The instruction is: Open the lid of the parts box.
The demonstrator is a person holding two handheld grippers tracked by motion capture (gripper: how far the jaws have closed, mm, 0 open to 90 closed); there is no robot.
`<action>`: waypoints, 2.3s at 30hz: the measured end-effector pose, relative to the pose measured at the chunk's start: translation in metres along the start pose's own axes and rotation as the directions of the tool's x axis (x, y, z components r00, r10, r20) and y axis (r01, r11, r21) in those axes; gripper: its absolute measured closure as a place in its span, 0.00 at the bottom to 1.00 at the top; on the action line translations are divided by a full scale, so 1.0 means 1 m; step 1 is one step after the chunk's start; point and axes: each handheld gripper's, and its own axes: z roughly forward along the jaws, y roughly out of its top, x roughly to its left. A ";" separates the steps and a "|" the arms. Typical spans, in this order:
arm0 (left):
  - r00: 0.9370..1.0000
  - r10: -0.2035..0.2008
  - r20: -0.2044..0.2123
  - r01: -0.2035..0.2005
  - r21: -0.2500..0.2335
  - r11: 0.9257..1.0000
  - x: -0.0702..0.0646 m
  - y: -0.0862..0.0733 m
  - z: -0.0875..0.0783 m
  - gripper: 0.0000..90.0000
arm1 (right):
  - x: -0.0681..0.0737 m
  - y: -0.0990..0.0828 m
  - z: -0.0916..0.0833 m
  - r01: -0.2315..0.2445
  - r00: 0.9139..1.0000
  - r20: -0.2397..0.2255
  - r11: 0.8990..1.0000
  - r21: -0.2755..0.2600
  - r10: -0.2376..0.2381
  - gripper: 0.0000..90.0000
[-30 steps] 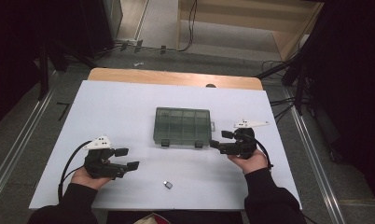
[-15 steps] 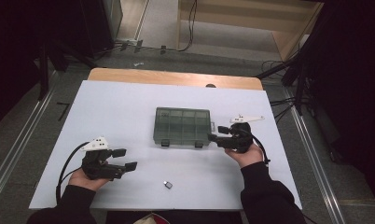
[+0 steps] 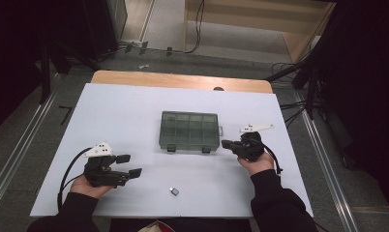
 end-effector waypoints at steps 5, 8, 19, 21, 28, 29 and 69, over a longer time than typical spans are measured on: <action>1.000 0.007 0.000 -0.007 0.004 1.000 0.000 0.000 0.000 0.27 | -0.004 -0.005 0.004 -0.023 1.000 -0.001 1.000 0.018 0.023 0.97; 1.000 0.007 -0.003 -0.007 0.010 1.000 -0.001 0.000 0.001 0.27 | -0.007 -0.008 0.005 -0.038 0.999 -0.005 0.999 0.026 0.038 0.97; 1.000 0.009 -0.001 -0.009 0.011 1.000 -0.002 0.000 0.001 0.27 | -0.003 -0.011 0.014 -0.021 1.000 -0.021 0.997 0.078 0.023 0.97; 1.000 0.009 -0.001 -0.009 0.012 1.000 -0.002 0.000 0.001 0.27 | -0.002 -0.011 0.014 -0.023 0.999 -0.024 0.997 0.079 0.025 0.97; 1.000 0.012 -0.005 -0.012 0.016 1.000 -0.002 0.000 0.002 0.27 | -0.002 -0.011 0.014 -0.023 0.999 -0.025 0.997 0.078 0.025 0.97; 1.000 0.011 -0.005 -0.011 0.017 1.000 -0.002 0.000 0.002 0.27 | -0.001 -0.011 0.014 -0.021 0.999 -0.026 0.997 0.078 0.024 0.97; 1.000 0.011 0.005 -0.011 0.032 0.999 -0.001 -0.001 0.002 0.27 | 0.004 -0.006 0.007 0.002 0.998 -0.062 1.000 0.004 -0.002 0.97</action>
